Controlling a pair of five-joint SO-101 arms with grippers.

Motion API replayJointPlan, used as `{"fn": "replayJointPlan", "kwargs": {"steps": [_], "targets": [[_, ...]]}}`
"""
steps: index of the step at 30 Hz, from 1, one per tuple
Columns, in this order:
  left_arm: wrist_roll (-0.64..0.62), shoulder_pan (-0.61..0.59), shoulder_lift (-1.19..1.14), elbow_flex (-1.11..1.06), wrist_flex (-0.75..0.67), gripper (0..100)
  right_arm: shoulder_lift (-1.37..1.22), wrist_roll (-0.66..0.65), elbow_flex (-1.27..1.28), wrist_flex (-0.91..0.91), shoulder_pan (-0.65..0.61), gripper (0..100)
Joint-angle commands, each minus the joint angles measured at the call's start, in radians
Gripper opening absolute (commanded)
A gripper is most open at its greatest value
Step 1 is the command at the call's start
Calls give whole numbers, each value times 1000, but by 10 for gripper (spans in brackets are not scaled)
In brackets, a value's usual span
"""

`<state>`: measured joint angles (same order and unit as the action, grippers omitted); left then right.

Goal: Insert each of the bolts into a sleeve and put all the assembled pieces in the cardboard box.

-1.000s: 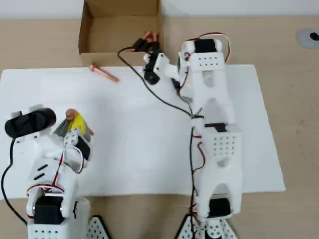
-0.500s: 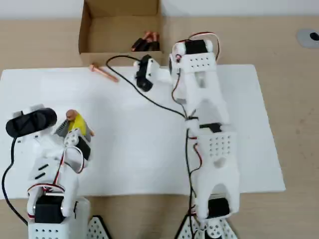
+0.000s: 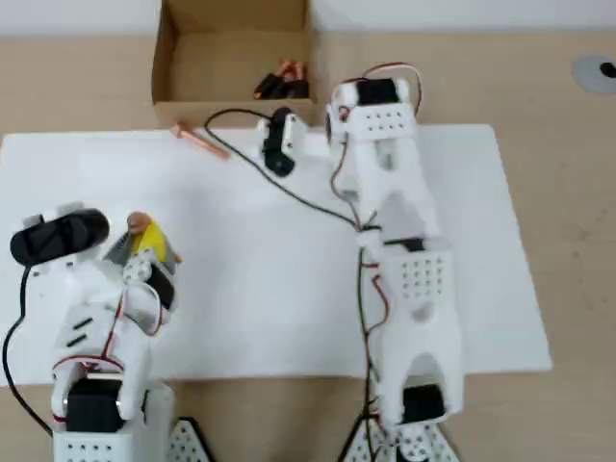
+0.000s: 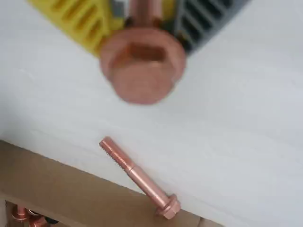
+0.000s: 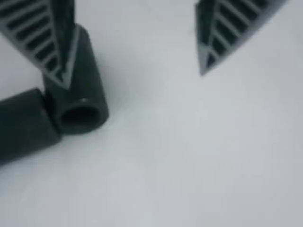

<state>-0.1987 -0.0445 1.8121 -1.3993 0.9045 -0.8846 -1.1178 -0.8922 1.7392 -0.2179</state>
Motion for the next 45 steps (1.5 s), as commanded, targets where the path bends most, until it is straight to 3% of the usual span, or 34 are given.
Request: {"fn": "replayJointPlan", "kwargs": {"steps": [1, 19, 28, 36, 42, 45], "targets": [[9, -15, 10, 6, -23, 8, -15, -11, 1, -32, 22, 212], [9, -15, 10, 6, -21, 8, -104, -11, -73, -103, 67, 212], [57, -8, 10, -9, -28, 8, -99, 68, -216, 5, 67, 213], [57, -8, 10, -11, -28, 8, -101, 304, -492, 28, 24, 216], [57, -14, 10, -11, -28, 9, -105, 686, -519, 49, -19, 214], [57, -14, 10, -11, -28, 9, -113, 816, -493, 49, -15, 214]]}}
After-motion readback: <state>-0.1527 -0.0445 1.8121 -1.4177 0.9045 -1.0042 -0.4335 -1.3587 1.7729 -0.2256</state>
